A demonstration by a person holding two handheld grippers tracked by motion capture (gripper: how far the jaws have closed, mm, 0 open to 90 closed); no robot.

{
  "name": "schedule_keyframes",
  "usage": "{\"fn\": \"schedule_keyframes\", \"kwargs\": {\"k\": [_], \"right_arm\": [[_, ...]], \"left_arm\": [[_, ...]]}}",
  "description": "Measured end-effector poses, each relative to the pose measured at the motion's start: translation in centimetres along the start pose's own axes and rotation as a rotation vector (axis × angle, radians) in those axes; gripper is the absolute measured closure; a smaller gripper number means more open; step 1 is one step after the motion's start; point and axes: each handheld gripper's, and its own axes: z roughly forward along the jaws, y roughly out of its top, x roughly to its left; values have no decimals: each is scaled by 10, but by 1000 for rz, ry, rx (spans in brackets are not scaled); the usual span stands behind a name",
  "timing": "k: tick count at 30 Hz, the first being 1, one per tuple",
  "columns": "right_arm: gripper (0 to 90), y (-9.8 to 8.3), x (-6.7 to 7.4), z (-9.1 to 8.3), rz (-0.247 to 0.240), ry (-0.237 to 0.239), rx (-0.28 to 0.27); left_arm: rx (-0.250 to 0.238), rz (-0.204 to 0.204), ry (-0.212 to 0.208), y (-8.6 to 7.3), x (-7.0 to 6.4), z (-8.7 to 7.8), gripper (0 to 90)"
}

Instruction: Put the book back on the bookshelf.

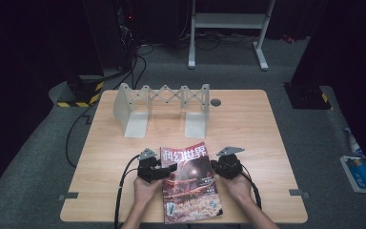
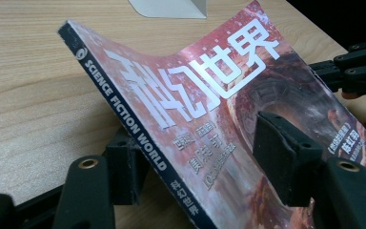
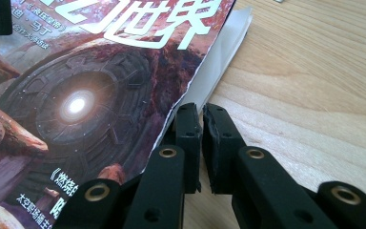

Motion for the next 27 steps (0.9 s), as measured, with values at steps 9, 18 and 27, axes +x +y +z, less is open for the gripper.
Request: {"fn": "schedule_keyframes", "kwargs": {"k": [9,18,27], "right_arm": [[848,5,6,7,-22,26,-8],[853,7,10,11,-33,37,-19],[859,7,10,12,-31,36,-26]], "left_arm": [[35,-1,-24,1,0,3,347],[37,-10,-14,1,1,3,356],[64,-33,-48,3,4,3,425]]}}
